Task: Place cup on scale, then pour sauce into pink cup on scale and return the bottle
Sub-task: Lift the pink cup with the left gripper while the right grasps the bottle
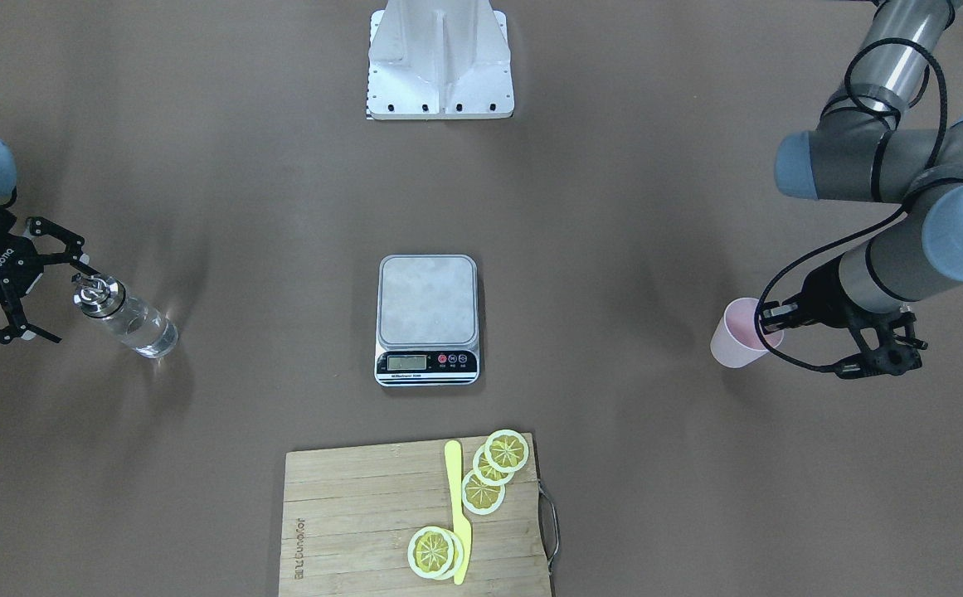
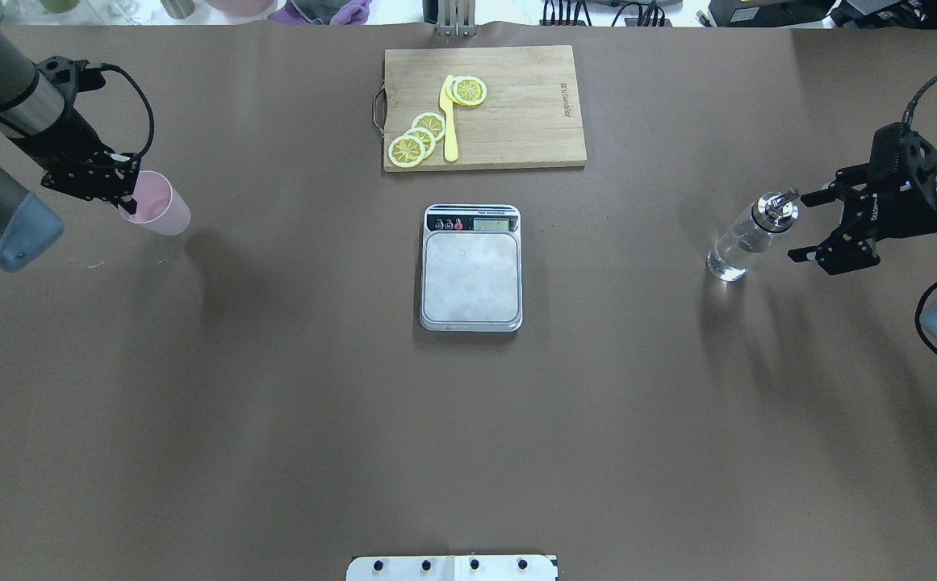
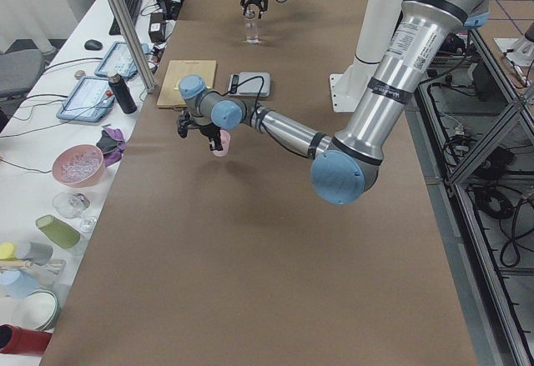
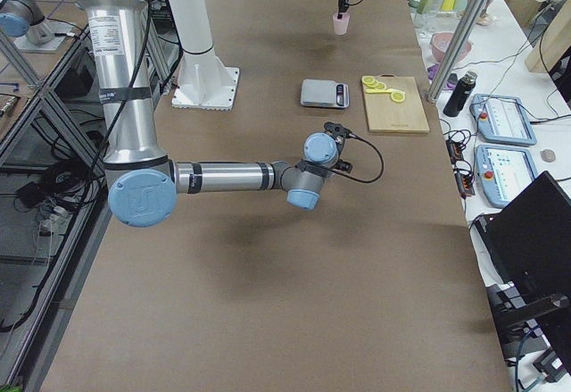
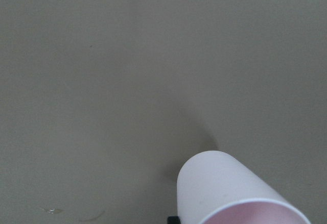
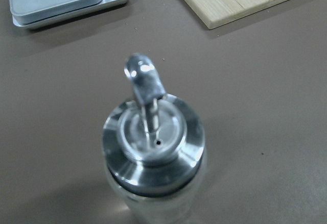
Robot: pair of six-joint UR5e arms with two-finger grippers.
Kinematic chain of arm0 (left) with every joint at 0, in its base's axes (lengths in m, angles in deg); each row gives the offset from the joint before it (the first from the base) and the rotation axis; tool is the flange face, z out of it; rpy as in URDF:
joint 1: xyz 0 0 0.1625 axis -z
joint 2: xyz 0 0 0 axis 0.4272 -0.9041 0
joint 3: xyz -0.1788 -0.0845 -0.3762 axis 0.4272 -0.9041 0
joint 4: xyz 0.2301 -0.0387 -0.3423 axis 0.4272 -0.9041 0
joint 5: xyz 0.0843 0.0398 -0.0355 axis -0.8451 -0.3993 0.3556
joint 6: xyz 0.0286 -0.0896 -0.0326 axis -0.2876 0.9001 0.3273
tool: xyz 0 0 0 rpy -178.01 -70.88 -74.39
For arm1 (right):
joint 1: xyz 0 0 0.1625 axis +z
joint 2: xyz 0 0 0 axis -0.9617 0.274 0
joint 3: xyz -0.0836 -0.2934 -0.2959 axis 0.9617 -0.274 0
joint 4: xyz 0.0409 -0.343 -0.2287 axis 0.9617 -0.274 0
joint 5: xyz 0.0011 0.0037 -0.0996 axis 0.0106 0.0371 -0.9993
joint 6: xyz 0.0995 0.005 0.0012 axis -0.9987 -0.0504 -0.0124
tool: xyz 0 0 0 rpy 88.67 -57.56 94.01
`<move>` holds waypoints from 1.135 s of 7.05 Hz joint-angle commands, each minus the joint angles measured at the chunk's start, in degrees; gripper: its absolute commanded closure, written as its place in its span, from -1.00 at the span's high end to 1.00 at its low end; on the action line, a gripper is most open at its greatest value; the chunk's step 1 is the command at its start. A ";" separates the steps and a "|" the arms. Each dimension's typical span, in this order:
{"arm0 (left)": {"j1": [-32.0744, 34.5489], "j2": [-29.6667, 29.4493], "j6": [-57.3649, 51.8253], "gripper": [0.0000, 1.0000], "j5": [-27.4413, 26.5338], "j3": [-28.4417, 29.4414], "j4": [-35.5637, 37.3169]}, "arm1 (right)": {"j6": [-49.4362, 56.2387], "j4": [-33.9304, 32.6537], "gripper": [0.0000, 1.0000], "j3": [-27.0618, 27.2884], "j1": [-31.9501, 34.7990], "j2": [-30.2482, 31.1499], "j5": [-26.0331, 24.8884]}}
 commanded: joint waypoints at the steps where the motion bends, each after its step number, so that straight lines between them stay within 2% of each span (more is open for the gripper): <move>1: -1.97 -3.26 -0.15 -1.00 -0.15 -2.41 3.28 | -1.84 1.87 1.00 -1.90 -0.66 -0.15 -0.09; 3: -4.61 -7.39 1.26 -1.00 -0.77 -1.89 3.99 | -6.22 7.48 1.00 -4.72 -1.54 -0.41 -0.44; 4: -6.88 -9.23 4.57 -1.00 -2.95 -1.63 3.99 | -8.95 9.86 1.00 -5.42 -2.41 -0.93 -1.06; 8: -11.28 -17.23 13.80 -1.00 -3.49 1.78 4.34 | -10.91 10.68 1.00 -6.13 -3.48 -2.69 -2.12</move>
